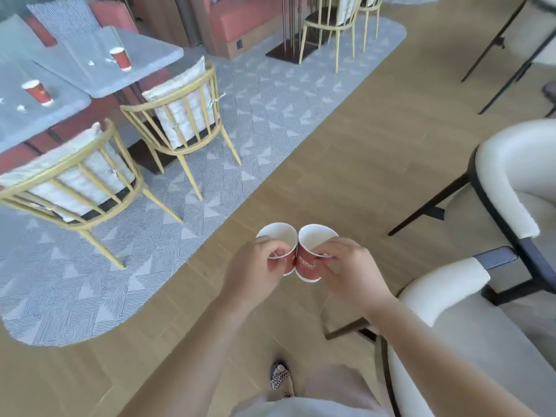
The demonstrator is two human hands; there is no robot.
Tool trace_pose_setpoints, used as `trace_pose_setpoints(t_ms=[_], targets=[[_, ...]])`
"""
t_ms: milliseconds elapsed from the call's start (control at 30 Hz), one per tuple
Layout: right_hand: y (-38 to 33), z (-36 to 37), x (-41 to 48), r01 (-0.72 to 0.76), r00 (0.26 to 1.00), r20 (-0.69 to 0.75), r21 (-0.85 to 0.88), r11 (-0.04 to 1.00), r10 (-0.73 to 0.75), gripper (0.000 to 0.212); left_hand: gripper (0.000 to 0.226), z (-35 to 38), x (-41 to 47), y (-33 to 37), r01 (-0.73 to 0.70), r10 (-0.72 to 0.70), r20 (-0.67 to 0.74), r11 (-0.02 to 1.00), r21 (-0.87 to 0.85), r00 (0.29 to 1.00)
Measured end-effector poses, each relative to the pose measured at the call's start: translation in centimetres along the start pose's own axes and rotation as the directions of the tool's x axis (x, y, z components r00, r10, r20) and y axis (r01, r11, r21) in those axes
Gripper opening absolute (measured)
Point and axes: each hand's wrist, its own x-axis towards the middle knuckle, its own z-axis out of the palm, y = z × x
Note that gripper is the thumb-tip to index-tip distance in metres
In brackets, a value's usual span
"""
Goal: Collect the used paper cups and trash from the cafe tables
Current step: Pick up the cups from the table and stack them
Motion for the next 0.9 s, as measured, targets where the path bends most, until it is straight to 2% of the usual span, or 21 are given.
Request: trace_pose_setpoints(t_ms=[167, 300, 467, 733, 900], targets=[[0.3, -0.2, 5.3, -0.038, 0.999, -0.023, -0.054, 0.998, 0.036, 0.010, 0.018, -0.4, 5.7, -1.0, -0.036, 0.035, -0.019, 0.998, -0.046, 0.999], [2.3, -0.7, 10.0, -0.077, 0.996, -0.048, -0.083, 0.994, 0.073, 0.012, 0.019, 0.8, 11.2, -1.9, -0.040, 0.043, 0.048, 0.998, -0.054, 0.998], [7.5, -1.8, 17.1, -0.156, 0.985, -0.086, -0.078, 0.985, 0.149, 0.016, 0.016, 3.4, 21.1, -1.3, -0.042, 0.040, 0.111, 0.999, 0.016, 0.993], [16.4, -9.2, 31.4, -0.253, 0.950, -0.201, -0.052, 0.966, 0.238, 0.011, 0.014, 7.9, 41.1, 5.4, -0.138, 0.119, 0.293, 0.989, 0.047, 0.949], [20.8, -13.9, 37.6, -0.287, 0.933, -0.245, -0.067, 0.956, 0.263, 0.011, 0.011, 11.1, 49.7, 8.5, -0.191, 0.177, 0.316, 0.982, 0.013, 0.932]])
